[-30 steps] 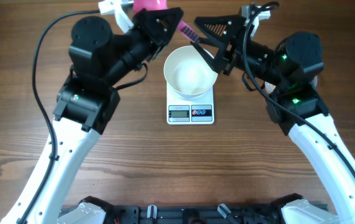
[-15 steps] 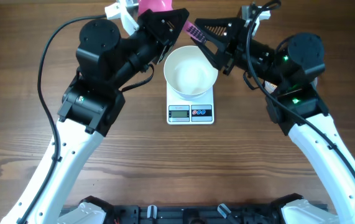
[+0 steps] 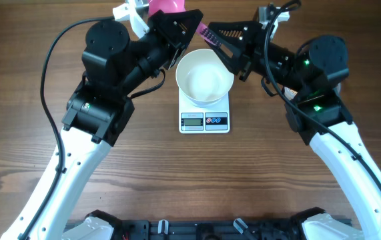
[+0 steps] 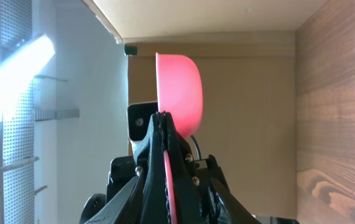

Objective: Scoop item into bowl and weigh 150g on scale
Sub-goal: 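Grasp the scoop handle with the right gripper above the bowl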

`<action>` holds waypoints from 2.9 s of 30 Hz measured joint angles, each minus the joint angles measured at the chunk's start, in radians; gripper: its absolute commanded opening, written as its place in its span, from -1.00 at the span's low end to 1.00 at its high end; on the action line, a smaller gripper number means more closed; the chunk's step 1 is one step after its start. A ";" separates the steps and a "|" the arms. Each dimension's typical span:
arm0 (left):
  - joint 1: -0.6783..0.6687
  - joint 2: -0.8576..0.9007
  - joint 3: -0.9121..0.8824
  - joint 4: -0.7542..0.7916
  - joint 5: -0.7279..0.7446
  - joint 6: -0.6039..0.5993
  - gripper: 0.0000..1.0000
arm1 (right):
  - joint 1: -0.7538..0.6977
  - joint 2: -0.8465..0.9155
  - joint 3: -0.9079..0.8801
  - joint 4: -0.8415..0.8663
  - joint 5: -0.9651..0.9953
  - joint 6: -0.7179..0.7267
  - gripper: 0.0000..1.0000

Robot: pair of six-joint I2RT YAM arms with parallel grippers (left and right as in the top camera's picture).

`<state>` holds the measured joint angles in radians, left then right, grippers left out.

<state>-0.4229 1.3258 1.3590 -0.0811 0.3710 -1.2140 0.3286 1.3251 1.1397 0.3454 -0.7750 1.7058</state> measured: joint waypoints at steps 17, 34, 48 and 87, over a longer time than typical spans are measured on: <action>0.000 0.000 0.000 -0.001 0.000 0.000 -0.89 | 0.000 0.000 0.000 0.000 -0.037 0.006 -0.43; -0.008 0.000 0.000 -0.005 0.000 0.000 -0.87 | 0.000 0.000 0.000 0.000 -0.044 0.039 -0.52; -0.014 0.000 0.000 -0.016 0.000 0.000 -0.87 | 0.000 0.000 0.000 0.000 -0.063 0.045 -0.69; 0.024 0.005 0.000 -0.016 0.046 -0.001 -0.87 | -0.010 0.000 0.000 -0.005 -0.063 0.018 -0.71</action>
<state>-0.3988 1.3304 1.3590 -0.0971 0.4168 -1.2148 0.3191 1.3251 1.1397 0.3408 -0.8375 1.7233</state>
